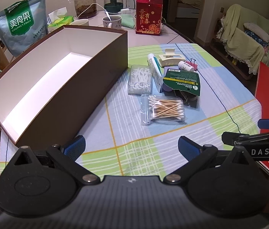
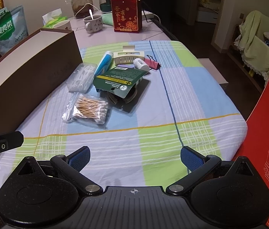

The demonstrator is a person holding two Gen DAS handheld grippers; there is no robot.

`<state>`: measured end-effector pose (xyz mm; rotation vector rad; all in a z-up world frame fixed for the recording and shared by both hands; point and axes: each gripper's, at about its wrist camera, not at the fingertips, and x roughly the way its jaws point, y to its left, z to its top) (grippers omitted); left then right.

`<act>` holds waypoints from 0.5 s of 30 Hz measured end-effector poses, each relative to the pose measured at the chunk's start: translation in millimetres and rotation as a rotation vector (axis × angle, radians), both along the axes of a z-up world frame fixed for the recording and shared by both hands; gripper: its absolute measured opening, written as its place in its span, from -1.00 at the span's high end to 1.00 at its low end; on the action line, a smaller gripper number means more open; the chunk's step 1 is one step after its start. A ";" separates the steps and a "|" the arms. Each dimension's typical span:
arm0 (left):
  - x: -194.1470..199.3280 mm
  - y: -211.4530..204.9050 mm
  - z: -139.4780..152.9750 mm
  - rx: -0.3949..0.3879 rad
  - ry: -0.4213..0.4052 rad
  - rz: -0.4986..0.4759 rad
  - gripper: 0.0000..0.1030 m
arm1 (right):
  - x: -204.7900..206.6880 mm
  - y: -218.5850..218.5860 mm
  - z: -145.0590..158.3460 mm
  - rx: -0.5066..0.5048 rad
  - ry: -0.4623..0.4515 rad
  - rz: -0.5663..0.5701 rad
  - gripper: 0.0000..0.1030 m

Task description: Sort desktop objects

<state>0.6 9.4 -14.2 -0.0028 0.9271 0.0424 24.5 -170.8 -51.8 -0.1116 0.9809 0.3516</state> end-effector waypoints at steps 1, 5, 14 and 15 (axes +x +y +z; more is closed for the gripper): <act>0.2 -0.8 0.0 0.000 0.000 0.001 -0.98 | 0.4 -0.9 0.2 0.001 -0.001 0.001 -1.00; 1.0 -3.5 -0.6 0.001 0.001 0.007 -0.98 | 1.9 -4.4 1.0 0.004 -0.007 0.006 -1.00; 2.8 -7.1 -2.1 0.001 0.007 0.028 -0.98 | 6.1 -8.9 2.1 0.012 -0.009 0.030 -1.00; 3.0 -7.6 -2.3 0.002 0.007 0.030 -0.98 | 6.7 -9.3 2.2 0.013 -0.010 0.032 -1.00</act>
